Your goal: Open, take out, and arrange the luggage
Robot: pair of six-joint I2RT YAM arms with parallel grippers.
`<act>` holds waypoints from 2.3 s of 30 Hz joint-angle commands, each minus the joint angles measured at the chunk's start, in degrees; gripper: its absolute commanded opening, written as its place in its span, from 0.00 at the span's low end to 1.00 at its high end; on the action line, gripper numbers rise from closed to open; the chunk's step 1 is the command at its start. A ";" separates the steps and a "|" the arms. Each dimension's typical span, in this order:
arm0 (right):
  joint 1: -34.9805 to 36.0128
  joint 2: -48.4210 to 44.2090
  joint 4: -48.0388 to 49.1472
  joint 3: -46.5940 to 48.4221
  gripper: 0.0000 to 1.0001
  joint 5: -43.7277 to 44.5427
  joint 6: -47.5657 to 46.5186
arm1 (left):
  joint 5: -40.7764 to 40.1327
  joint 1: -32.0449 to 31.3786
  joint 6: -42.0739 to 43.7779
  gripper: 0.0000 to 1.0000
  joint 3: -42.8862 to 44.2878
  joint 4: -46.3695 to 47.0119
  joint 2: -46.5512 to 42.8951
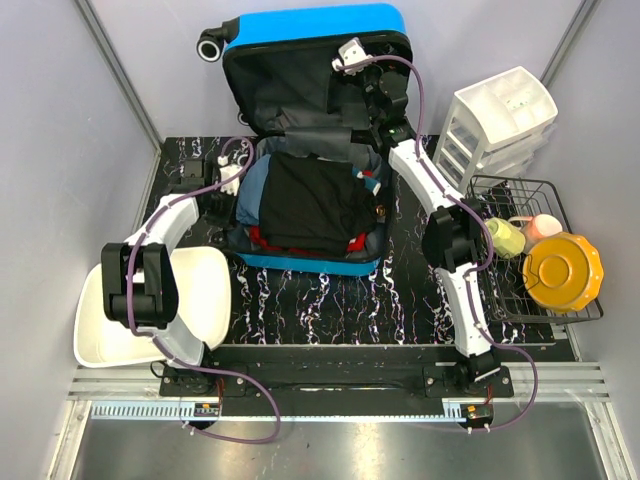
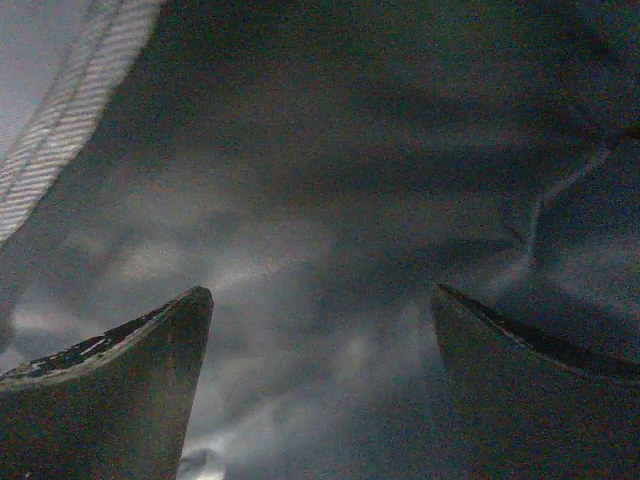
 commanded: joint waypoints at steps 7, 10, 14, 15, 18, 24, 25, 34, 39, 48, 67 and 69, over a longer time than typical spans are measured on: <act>-1.45 -2.32 1.04 3.39 1.00 2.64 -0.24 | 7.12 -0.52 11.85 0.02 -3.94 -14.16 -5.78; -1.36 -3.01 -0.01 2.79 1.00 2.74 0.63 | 6.86 -0.44 7.99 0.12 -3.15 -13.64 -5.96; -1.45 -11.07 -0.10 -8.86 1.00 -2.26 2.92 | 7.56 -0.44 1.05 0.14 -4.28 -10.65 -7.18; -1.45 -12.93 -0.63 -11.26 1.00 -3.67 3.97 | 8.96 -0.52 -2.27 0.13 -4.90 -9.08 -7.36; -1.36 -21.54 -6.15 -21.10 1.00 -8.16 9.05 | 11.42 -0.44 -9.57 0.08 -7.27 -4.95 -7.89; -1.36 -38.86 -27.92 -38.43 1.00 -20.55 21.08 | 14.25 -2.10 -19.79 0.05 -8.16 1.82 -6.05; -1.36 -40.27 -33.97 -39.66 1.00 -21.86 22.42 | 14.24 -2.46 -20.67 0.05 -7.90 2.44 -5.78; -1.45 -52.05 -57.37 -50.47 0.99 -27.83 31.23 | 19.69 -3.34 -33.16 0.17 -5.80 11.94 -3.93; -1.36 -56.54 -64.77 -54.34 0.95 -34.08 28.69 | 20.56 1.65 -20.09 0.55 0.01 -0.08 -8.15; -1.45 -55.58 -67.60 -57.60 0.91 -38.31 25.78 | 14.27 15.37 7.35 0.70 3.27 -28.91 -17.47; -1.36 -56.98 -69.71 -58.39 0.91 -35.32 26.57 | -3.77 19.34 13.95 0.66 10.37 -21.98 5.81; -1.45 -57.24 -69.63 -58.39 0.91 -34.27 27.18 | -3.08 18.55 14.30 0.67 12.66 -22.77 6.70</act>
